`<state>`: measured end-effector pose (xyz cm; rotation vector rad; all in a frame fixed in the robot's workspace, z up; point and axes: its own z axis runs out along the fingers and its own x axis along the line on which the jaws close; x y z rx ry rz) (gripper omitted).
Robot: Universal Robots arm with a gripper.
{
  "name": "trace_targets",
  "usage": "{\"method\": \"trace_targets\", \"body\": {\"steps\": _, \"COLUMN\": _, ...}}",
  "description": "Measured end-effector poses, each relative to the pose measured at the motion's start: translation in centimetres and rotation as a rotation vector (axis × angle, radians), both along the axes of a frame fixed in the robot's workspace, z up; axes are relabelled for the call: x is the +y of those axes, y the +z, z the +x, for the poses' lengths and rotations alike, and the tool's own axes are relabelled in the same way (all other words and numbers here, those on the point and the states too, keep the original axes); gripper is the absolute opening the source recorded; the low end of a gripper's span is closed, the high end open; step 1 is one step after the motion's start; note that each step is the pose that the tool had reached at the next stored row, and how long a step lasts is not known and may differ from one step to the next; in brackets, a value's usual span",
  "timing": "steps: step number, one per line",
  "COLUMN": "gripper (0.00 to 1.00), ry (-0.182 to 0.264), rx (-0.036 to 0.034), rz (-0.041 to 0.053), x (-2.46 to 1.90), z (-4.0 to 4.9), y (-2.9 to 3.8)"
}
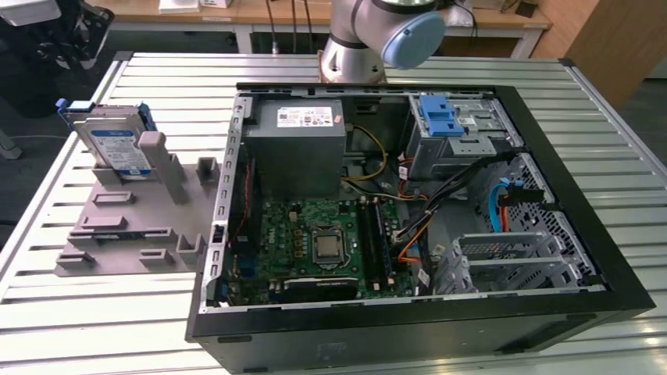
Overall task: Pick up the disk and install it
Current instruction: 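Reach for the disk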
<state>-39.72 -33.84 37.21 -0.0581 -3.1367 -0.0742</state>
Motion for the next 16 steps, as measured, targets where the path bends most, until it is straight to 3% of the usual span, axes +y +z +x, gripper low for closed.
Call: {"method": "trace_targets", "body": {"steps": 16, "gripper": 0.11, "ry": 0.000, "rx": 0.0008, "rz": 0.0000, "x": -0.06, "z": -2.35, "y": -0.30}}
